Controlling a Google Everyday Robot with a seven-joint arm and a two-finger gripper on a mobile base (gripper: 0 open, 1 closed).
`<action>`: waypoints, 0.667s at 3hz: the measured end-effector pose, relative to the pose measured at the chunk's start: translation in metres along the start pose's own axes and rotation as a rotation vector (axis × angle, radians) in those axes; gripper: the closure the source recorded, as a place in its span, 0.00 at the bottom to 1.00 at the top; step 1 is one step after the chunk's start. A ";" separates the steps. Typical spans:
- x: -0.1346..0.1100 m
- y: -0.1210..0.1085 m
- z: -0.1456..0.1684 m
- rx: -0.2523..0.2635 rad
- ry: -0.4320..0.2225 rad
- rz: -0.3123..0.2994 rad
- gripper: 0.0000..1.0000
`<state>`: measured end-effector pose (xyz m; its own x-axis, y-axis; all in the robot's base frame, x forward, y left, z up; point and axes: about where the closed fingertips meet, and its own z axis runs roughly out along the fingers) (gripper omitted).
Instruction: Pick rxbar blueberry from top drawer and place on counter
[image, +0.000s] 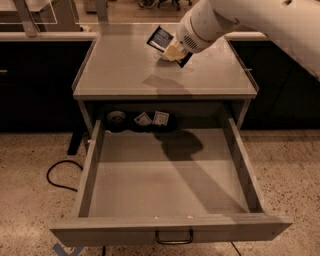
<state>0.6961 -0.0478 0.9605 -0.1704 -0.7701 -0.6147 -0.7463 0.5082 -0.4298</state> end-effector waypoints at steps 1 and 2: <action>-0.001 0.000 -0.001 0.000 -0.001 0.000 1.00; -0.005 -0.016 0.011 -0.017 0.014 -0.018 1.00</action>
Offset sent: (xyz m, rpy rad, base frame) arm 0.1228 -0.0098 0.0153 -0.1204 0.0876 0.0896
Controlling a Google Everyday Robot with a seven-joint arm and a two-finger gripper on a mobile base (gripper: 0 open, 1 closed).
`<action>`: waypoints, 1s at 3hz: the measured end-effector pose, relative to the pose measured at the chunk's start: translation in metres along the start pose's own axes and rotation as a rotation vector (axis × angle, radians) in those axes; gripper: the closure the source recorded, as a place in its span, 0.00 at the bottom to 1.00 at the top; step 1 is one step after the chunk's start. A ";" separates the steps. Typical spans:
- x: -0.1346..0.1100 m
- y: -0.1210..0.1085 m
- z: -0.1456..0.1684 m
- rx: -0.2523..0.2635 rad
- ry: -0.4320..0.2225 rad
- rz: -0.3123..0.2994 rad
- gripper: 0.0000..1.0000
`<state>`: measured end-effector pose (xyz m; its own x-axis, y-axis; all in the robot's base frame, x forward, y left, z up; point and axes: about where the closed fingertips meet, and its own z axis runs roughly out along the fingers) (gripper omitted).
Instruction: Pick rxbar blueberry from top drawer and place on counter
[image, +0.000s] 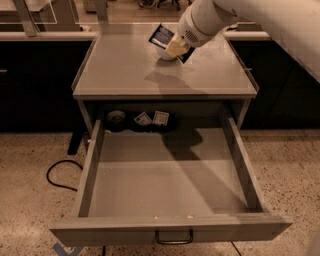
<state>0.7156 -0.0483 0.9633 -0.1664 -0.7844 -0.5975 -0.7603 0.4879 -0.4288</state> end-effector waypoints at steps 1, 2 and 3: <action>0.001 0.005 0.070 -0.155 0.076 -0.071 1.00; 0.008 0.025 0.128 -0.326 0.151 -0.086 1.00; 0.031 0.024 0.141 -0.375 0.209 -0.062 1.00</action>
Offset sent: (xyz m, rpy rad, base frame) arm 0.2358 0.0108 0.0097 -0.1725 0.3544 0.1841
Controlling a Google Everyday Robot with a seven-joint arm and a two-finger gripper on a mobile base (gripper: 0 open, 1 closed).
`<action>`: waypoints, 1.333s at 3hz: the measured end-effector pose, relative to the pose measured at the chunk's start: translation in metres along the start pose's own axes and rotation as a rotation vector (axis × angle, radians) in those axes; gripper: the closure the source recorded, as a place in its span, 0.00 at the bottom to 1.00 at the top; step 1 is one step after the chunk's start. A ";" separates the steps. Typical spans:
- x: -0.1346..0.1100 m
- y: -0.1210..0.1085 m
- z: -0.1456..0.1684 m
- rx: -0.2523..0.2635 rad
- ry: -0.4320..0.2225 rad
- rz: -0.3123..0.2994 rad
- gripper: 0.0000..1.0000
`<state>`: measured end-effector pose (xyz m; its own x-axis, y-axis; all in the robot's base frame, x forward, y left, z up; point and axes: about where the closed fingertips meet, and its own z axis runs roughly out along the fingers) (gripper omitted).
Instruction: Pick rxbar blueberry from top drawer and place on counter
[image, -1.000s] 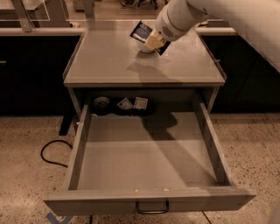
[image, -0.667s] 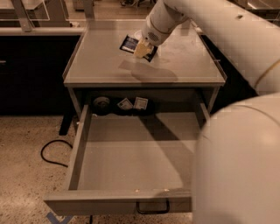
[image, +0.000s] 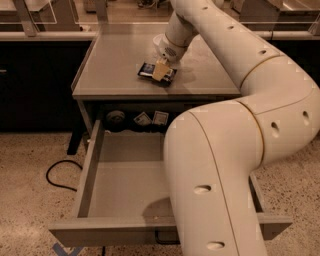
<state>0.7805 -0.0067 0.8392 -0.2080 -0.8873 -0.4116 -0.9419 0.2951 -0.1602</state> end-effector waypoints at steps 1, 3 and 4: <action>0.000 0.000 0.000 0.000 0.000 0.000 1.00; 0.000 0.000 0.000 0.000 0.000 0.000 0.58; 0.000 0.000 0.000 0.000 0.000 0.000 0.35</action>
Offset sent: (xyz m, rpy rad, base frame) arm 0.0000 0.0000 0.0000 0.0000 0.0000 0.0000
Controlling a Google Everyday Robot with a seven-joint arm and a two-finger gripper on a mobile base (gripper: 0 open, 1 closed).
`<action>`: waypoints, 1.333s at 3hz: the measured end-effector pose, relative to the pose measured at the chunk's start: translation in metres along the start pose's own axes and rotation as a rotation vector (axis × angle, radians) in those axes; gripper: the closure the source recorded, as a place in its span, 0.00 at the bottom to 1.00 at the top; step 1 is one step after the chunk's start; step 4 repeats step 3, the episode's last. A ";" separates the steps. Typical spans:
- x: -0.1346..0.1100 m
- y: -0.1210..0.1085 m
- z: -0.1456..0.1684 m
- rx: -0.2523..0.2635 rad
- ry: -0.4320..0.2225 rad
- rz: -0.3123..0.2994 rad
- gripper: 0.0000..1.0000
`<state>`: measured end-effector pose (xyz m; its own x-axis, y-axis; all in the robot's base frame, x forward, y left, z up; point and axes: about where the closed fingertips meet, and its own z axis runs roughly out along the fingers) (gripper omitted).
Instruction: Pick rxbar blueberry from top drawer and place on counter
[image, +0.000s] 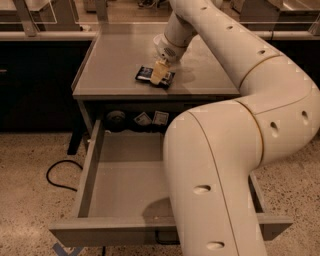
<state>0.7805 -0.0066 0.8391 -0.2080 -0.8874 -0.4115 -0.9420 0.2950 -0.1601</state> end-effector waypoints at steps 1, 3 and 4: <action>0.000 0.000 0.000 0.000 0.000 0.000 0.11; 0.000 0.000 0.000 0.000 0.000 0.000 0.00; 0.000 0.000 0.000 0.000 0.000 0.000 0.00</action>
Offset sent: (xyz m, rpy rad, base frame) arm 0.0000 0.0000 0.0000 0.0000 0.0000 0.0000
